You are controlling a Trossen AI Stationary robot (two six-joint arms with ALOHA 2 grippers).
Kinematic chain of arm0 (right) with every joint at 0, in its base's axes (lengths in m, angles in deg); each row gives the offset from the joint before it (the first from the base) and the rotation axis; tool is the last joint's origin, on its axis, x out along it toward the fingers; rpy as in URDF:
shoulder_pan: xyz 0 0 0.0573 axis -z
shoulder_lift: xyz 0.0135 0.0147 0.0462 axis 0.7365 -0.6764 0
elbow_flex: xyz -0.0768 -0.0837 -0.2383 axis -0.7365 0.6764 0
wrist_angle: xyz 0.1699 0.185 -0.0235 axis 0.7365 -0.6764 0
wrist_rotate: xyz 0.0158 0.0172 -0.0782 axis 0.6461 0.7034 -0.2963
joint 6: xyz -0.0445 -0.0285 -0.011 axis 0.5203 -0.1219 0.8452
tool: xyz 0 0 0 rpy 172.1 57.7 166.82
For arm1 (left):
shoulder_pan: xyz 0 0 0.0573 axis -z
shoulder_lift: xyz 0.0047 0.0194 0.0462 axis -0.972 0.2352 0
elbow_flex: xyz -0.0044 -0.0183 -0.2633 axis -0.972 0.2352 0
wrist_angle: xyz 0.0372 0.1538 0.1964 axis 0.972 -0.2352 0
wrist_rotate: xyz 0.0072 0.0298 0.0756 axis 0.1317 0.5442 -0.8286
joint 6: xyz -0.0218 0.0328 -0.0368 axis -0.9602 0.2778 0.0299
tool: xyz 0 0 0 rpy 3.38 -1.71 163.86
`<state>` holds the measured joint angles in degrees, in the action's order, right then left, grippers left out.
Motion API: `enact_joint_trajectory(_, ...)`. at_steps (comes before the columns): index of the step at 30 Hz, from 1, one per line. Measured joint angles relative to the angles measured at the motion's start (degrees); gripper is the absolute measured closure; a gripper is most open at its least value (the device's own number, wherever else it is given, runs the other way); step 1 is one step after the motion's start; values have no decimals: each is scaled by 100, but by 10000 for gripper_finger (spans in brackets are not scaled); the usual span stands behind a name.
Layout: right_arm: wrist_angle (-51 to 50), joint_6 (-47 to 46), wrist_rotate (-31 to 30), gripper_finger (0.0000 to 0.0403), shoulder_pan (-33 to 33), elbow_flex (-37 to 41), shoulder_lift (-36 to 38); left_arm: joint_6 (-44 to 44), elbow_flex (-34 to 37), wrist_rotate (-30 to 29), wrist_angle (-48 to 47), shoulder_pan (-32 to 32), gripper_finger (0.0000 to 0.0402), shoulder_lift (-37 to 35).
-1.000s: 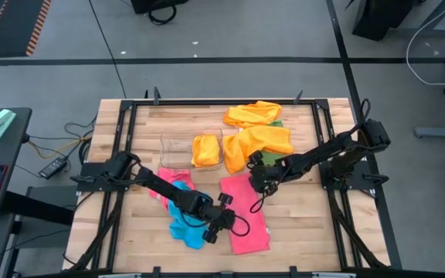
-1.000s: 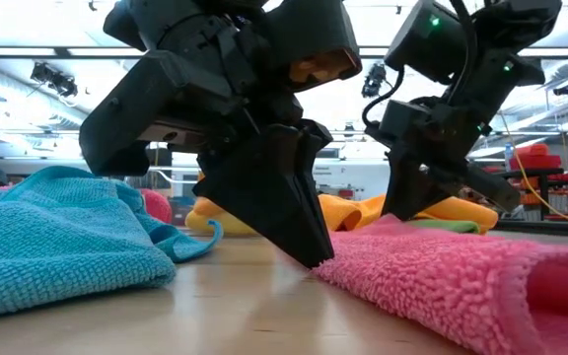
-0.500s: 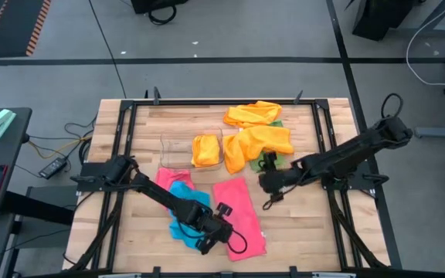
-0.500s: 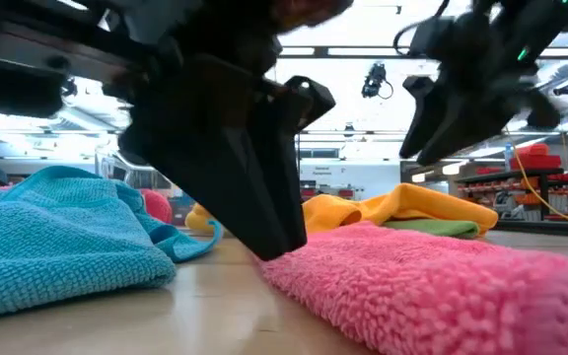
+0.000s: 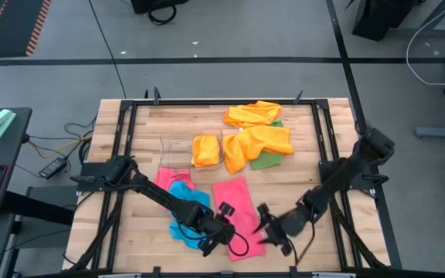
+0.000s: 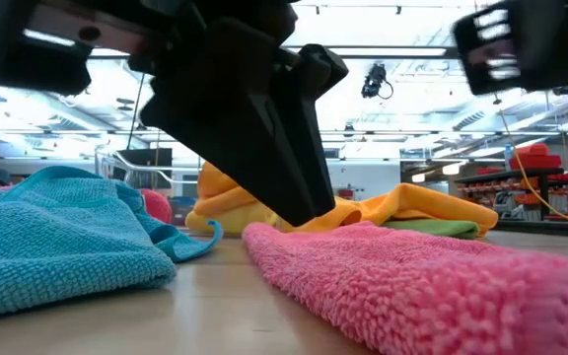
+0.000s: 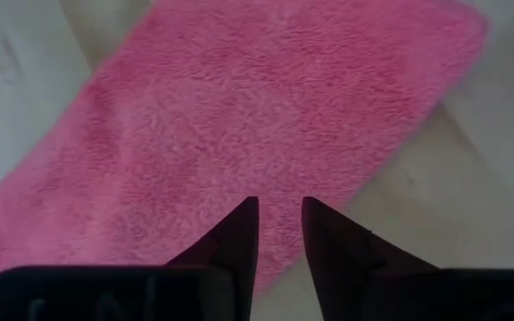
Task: Fold microfiber towels
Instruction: Fold the right pink microfiber cloth
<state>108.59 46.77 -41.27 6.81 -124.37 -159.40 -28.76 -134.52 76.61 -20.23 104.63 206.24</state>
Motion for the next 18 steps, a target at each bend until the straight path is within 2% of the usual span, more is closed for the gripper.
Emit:
enact_joint_trajectory(5, 111, -559, 51, 215, -231, 4, -688, -29, 0, -175, -73, -4, 306, 0)
enact_joint_trajectory(11, 761, -393, 82, 205, -359, 2, -958, -44, 0, -275, -181, -11, 309, -2)
enact_joint_trajectory(18, 776, -500, 678, 207, -81, 4, -1400, -50, 0, -279, -353, -13, 317, -2)
